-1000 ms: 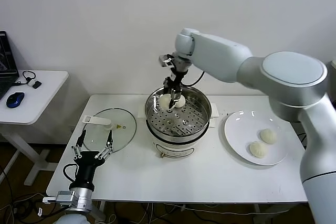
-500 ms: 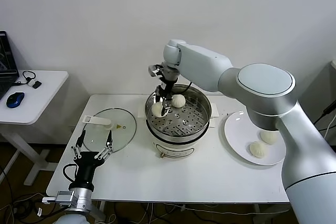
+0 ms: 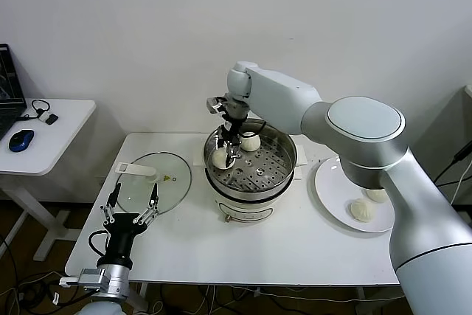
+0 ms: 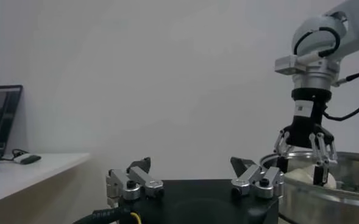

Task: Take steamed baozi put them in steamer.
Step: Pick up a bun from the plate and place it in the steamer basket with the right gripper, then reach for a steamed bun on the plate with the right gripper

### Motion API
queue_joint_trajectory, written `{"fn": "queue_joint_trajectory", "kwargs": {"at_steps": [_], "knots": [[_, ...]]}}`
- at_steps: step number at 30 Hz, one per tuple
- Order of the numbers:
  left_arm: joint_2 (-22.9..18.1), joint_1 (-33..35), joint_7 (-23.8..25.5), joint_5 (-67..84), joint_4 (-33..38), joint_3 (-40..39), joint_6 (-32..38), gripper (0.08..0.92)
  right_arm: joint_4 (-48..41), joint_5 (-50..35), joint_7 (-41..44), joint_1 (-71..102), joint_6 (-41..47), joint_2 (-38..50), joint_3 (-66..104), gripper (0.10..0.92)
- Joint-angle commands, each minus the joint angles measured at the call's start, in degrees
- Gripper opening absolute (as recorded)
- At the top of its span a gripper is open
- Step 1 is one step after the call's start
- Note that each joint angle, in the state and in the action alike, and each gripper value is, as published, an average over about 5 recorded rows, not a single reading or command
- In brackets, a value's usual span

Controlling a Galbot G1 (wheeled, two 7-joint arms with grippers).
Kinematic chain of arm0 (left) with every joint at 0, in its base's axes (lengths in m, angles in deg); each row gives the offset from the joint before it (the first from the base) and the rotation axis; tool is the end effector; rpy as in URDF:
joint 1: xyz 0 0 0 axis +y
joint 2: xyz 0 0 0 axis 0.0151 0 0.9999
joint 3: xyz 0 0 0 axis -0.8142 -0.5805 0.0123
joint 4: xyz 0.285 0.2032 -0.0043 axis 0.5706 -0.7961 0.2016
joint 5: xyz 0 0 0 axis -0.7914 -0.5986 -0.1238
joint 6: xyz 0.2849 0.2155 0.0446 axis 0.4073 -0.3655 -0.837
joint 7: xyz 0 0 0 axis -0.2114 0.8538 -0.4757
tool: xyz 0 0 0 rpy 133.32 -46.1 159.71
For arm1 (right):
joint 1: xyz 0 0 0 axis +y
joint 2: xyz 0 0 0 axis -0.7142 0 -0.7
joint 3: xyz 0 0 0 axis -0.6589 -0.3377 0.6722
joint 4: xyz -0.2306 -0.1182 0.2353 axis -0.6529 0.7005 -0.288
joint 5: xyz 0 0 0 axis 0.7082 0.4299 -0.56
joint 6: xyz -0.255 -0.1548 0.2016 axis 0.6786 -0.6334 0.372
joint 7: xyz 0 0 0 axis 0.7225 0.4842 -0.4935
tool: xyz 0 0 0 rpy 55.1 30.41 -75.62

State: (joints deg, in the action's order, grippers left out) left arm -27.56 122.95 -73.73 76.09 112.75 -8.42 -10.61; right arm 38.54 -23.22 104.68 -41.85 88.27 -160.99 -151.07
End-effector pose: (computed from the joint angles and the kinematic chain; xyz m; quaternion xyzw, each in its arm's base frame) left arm 0.1666 0.0428 -0.3062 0.0018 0.9995 0.0152 0.0268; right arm 0.6552 0.1771 -0.1015 0.6523 -0.4373 0.5177 0.3394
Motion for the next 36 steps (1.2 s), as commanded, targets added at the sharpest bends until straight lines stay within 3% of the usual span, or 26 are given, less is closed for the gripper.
{"fn": "queue_joint_trajectory", "kwargs": {"at_steps": [1, 9, 15, 19, 36], "knots": [[0.00, 0.07, 0.00, 0.09, -0.02, 0.03, 0.03, 0.823, -0.33, 1.51, 0.17, 0.47, -0.19, -0.16, 0.50, 0.691], [-0.05, 0.08, -0.02, 0.14, -0.07, 0.00, 0.03, 0.823, -0.15, 3.14, 0.25, 0.93, -0.62, 0.37, 1.20, 0.709], [-0.05, 0.09, -0.02, 0.15, -0.03, 0.06, 0.03, 0.823, 0.18, 3.30, 0.19, 0.66, -0.73, 0.94, 1.91, 0.809], [-0.07, 0.14, -0.03, 0.15, 0.07, 0.11, 0.01, 0.823, 2.25, 2.68, 0.36, -0.80, -0.41, 2.70, 2.16, 0.821], [0.01, 0.01, -0.12, -0.23, 0.20, -0.47, -0.09, 0.823, 28.72, -5.75, 0.00, -19.50, 2.75, 28.29, -3.69, 0.823]]}}
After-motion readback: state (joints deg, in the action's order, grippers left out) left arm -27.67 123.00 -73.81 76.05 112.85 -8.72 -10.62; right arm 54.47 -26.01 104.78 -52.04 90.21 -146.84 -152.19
